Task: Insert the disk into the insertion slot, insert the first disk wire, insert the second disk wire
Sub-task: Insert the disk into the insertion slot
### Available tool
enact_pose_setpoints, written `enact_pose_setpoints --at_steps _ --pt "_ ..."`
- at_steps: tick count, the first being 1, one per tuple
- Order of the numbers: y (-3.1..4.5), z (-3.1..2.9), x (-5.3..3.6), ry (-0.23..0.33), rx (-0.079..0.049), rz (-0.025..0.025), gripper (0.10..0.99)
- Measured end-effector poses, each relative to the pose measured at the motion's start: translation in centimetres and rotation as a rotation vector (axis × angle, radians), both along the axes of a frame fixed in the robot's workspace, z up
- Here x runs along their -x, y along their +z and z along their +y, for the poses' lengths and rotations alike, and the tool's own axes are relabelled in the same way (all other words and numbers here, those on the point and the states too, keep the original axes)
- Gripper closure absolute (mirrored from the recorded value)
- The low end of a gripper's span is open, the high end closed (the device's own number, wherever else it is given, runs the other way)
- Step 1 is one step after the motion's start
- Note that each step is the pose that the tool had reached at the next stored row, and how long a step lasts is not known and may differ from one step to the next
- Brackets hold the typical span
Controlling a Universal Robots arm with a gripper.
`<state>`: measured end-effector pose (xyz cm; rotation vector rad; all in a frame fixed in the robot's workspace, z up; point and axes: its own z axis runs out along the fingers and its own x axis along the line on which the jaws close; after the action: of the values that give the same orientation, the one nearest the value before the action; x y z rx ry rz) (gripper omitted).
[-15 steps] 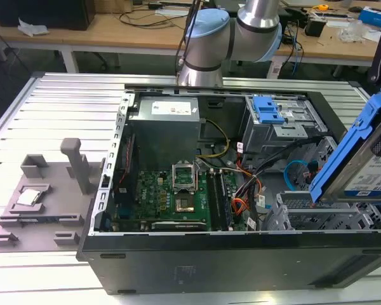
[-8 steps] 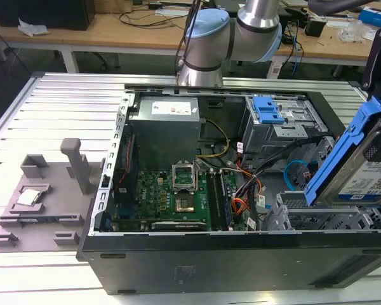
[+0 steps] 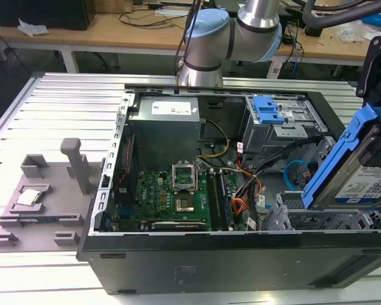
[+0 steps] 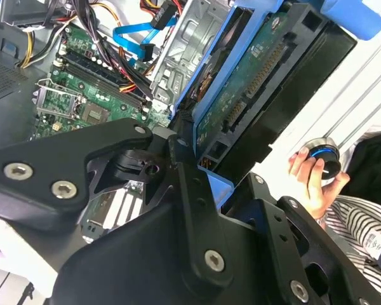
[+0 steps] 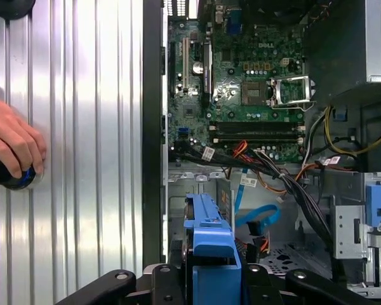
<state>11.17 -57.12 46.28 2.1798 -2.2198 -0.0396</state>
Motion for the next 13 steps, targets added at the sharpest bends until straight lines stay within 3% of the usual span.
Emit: enact_pose_setpoints --at_steps 13 --pt "-1.03 0.01 0.24 0.0 0.0 0.0 0.718"
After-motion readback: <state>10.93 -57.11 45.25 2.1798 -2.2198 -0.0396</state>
